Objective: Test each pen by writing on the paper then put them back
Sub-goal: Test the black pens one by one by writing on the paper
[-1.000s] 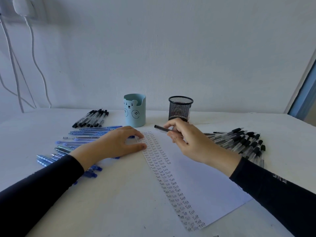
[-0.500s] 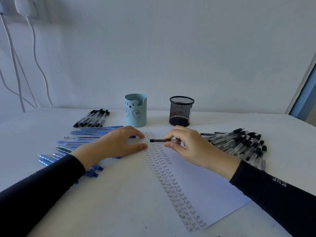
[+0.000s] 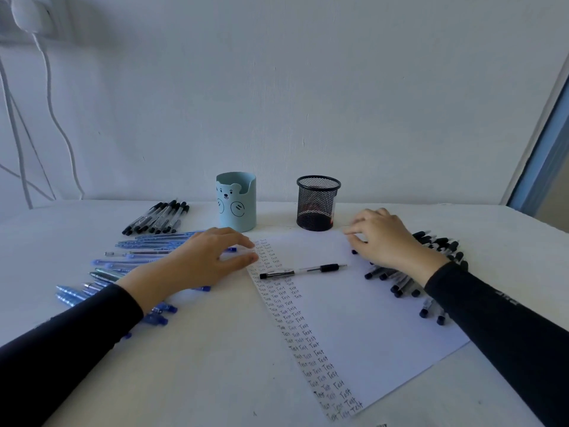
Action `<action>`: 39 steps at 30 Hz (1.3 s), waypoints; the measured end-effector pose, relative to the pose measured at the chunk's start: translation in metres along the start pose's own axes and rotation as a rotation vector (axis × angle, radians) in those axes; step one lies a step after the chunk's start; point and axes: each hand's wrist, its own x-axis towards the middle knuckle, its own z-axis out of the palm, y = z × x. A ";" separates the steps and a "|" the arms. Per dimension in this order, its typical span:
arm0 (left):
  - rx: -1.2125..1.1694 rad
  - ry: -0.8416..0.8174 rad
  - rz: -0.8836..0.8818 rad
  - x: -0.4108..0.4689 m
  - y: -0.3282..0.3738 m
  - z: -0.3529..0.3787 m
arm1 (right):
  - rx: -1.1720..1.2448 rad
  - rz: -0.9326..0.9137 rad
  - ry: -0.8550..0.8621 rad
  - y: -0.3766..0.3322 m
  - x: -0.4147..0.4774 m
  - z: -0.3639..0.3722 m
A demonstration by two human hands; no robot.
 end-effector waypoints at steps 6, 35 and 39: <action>-0.186 0.103 0.187 -0.002 0.034 0.006 | -0.111 0.059 -0.076 0.015 0.000 -0.002; 0.114 0.419 -0.499 0.029 -0.068 -0.037 | 1.213 -0.208 0.011 -0.069 -0.034 -0.039; 0.237 0.354 -0.559 0.033 -0.069 -0.034 | 1.391 -0.141 0.016 -0.071 -0.032 -0.033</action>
